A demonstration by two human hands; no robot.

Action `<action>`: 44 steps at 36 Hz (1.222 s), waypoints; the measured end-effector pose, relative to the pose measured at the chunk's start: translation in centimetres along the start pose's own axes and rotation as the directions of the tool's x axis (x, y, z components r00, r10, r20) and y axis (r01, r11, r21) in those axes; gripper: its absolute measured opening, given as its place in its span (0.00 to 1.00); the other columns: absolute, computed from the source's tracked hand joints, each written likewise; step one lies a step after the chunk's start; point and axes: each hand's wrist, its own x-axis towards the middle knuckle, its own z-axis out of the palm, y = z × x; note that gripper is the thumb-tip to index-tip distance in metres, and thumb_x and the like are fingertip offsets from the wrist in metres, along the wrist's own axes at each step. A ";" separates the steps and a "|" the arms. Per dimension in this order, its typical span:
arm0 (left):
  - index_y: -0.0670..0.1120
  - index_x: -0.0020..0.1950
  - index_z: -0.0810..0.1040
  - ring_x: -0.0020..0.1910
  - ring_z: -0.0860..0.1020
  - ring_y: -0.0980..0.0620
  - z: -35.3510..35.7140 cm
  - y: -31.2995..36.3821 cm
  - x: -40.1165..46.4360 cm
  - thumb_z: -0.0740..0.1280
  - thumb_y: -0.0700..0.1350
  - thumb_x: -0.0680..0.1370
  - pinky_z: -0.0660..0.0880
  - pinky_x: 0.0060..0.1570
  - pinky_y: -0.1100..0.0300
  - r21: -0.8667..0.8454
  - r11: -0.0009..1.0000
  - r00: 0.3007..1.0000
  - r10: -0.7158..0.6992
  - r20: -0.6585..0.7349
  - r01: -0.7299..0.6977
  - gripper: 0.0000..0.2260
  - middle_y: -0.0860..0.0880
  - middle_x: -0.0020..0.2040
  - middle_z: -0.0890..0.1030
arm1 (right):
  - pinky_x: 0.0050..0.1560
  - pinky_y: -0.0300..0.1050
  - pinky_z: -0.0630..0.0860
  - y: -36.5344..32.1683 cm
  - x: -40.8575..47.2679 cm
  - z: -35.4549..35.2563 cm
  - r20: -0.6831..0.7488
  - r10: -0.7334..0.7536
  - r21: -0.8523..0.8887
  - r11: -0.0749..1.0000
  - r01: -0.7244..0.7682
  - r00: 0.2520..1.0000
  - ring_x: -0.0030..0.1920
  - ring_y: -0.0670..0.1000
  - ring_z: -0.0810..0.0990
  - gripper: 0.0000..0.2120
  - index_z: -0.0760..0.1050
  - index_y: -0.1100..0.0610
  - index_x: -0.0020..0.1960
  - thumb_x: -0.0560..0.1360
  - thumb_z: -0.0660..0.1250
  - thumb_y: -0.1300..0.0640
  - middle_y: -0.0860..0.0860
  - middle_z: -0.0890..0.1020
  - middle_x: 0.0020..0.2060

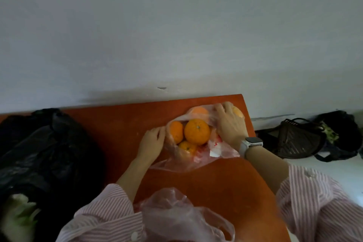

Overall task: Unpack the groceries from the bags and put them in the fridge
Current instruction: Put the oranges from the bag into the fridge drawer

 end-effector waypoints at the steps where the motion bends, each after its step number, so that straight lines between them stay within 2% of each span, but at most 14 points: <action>1: 0.41 0.51 0.79 0.50 0.77 0.42 0.0 -0.3 -0.4 0.56 0.44 0.81 0.71 0.49 0.53 0.006 1.000 1.000 0.004 -0.010 -0.004 0.13 0.41 0.50 0.81 | 0.38 0.45 0.67 0.4 -0.4 0.0 0.008 -0.070 0.005 0.998 0.070 0.997 0.51 0.58 0.73 0.21 0.66 0.56 0.63 0.71 0.61 0.68 0.57 0.69 0.57; 4: 0.41 0.56 0.78 0.53 0.76 0.45 0.0 -0.4 -1.6 0.61 0.44 0.79 0.69 0.51 0.58 0.010 0.998 0.986 0.060 -0.155 -0.059 0.11 0.43 0.53 0.79 | 0.34 0.44 0.70 1.6 -1.8 -0.1 -0.037 -0.296 -0.030 0.955 0.295 0.954 0.48 0.60 0.75 0.30 0.68 0.55 0.63 0.65 0.68 0.71 0.59 0.72 0.53; 6: 0.42 0.59 0.77 0.55 0.75 0.47 0.0 0.5 -2.1 0.64 0.47 0.78 0.68 0.52 0.61 -0.048 0.995 0.965 0.076 -0.252 -0.091 0.13 0.44 0.56 0.77 | 0.43 0.52 0.76 1.8 -2.5 -0.2 -0.082 -0.404 -0.059 0.915 0.400 0.911 0.53 0.59 0.73 0.27 0.67 0.55 0.63 0.66 0.66 0.66 0.56 0.69 0.56; 8: 0.44 0.60 0.75 0.56 0.74 0.49 0.2 1.6 -2.1 0.68 0.49 0.75 0.70 0.54 0.59 -0.083 0.986 0.961 0.121 -0.248 -0.145 0.16 0.46 0.57 0.75 | 0.52 0.56 0.73 1.3 -3.0 -0.3 -0.081 -0.458 -0.039 0.889 0.456 0.885 0.56 0.56 0.71 0.23 0.66 0.55 0.64 0.69 0.59 0.58 0.54 0.70 0.58; 11: 0.46 0.60 0.76 0.56 0.74 0.50 0.7 2.3 -1.6 0.73 0.48 0.71 0.71 0.54 0.57 -0.133 0.985 0.974 0.081 -0.210 -0.110 0.18 0.47 0.57 0.76 | 0.53 0.55 0.72 -0.6 -3.1 -0.8 0.027 -0.432 0.027 0.902 0.431 0.902 0.56 0.56 0.75 0.26 0.66 0.53 0.66 0.69 0.56 0.51 0.55 0.74 0.60; 15: 0.46 0.54 0.80 0.50 0.76 0.53 0.3 1.4 -2.0 0.74 0.44 0.71 0.72 0.48 0.61 -0.357 0.934 0.979 -0.072 -0.189 -0.001 0.13 0.50 0.51 0.79 | 0.57 0.54 0.70 -1.6 -2.4 -1.2 0.187 -0.335 0.128 0.940 0.315 0.924 0.62 0.58 0.71 0.33 0.55 0.48 0.73 0.68 0.52 0.45 0.54 0.67 0.68; 19: 0.44 0.41 0.80 0.42 0.79 0.50 0.6 0.4 -2.8 0.70 0.40 0.73 0.74 0.42 0.56 -0.449 0.891 0.951 -0.191 -0.244 0.064 0.01 0.49 0.39 0.81 | 0.63 0.56 0.67 -1.6 -2.2 -1.1 0.295 -0.353 0.162 0.934 0.317 0.888 0.67 0.58 0.65 0.38 0.47 0.48 0.74 0.71 0.62 0.41 0.52 0.58 0.72; 21: 0.45 0.40 0.77 0.42 0.78 0.48 1.1 0.3 -2.8 0.69 0.42 0.75 0.73 0.40 0.55 -0.368 0.923 0.934 -0.223 -0.280 0.110 0.04 0.48 0.39 0.80 | 0.63 0.57 0.66 -1.7 -2.3 -0.7 0.285 -0.326 0.178 0.942 0.285 0.901 0.68 0.57 0.64 0.40 0.47 0.47 0.74 0.71 0.65 0.39 0.51 0.58 0.72; 26: 0.46 0.41 0.75 0.50 0.75 0.45 1.4 0.5 -2.4 0.66 0.43 0.76 0.72 0.43 0.52 0.150 0.968 0.950 -0.154 -0.273 0.200 0.04 0.46 0.49 0.75 | 0.64 0.58 0.65 -2.1 -2.8 0.6 0.209 -0.268 0.285 0.937 0.203 0.941 0.69 0.56 0.63 0.41 0.49 0.47 0.74 0.69 0.68 0.42 0.50 0.60 0.72; 29: 0.44 0.46 0.75 0.51 0.74 0.44 0.7 1.0 -2.3 0.66 0.37 0.74 0.72 0.47 0.51 0.151 0.985 0.954 -0.029 -0.300 0.078 0.03 0.44 0.50 0.75 | 0.65 0.55 0.66 -2.0 -3.0 0.8 0.190 -0.240 0.357 0.920 0.161 0.952 0.68 0.56 0.65 0.42 0.49 0.48 0.74 0.69 0.69 0.45 0.51 0.62 0.71; 31: 0.42 0.51 0.76 0.53 0.74 0.44 0.1 1.4 -2.4 0.67 0.35 0.71 0.71 0.50 0.53 0.137 0.982 0.927 0.170 -0.336 -0.130 0.09 0.44 0.52 0.76 | 0.64 0.55 0.68 -1.8 -3.1 0.7 0.185 -0.224 0.385 0.913 0.139 0.957 0.66 0.56 0.68 0.41 0.51 0.49 0.73 0.68 0.70 0.46 0.52 0.64 0.70; 35: 0.47 0.66 0.71 0.63 0.67 0.46 -0.5 2.4 -1.7 0.67 0.40 0.71 0.68 0.62 0.52 0.229 0.865 0.888 0.460 -0.005 -0.447 0.22 0.48 0.65 0.70 | 0.60 0.56 0.70 -1.8 -3.3 0.8 0.175 -0.222 0.417 0.899 0.132 0.959 0.61 0.55 0.71 0.38 0.55 0.49 0.71 0.67 0.70 0.46 0.51 0.68 0.66; 40: 0.57 0.72 0.58 0.65 0.63 0.41 -0.6 2.4 0.6 0.66 0.38 0.69 0.69 0.61 0.45 0.285 0.845 0.881 0.374 0.290 -0.452 0.35 0.54 0.74 0.56 | 0.58 0.55 0.72 -1.9 -3.9 0.8 0.152 -0.198 0.473 0.875 0.105 0.968 0.59 0.54 0.72 0.37 0.57 0.50 0.69 0.66 0.71 0.48 0.52 0.69 0.63; 44: 0.60 0.69 0.58 0.60 0.70 0.40 -0.6 3.0 2.1 0.69 0.41 0.66 0.72 0.55 0.44 0.351 0.839 0.892 0.300 0.338 -0.415 0.37 0.51 0.71 0.62 | 0.56 0.54 0.73 -1.8 -4.6 0.9 0.133 -0.205 0.539 0.836 0.103 0.970 0.56 0.52 0.73 0.37 0.58 0.50 0.69 0.65 0.72 0.50 0.52 0.70 0.60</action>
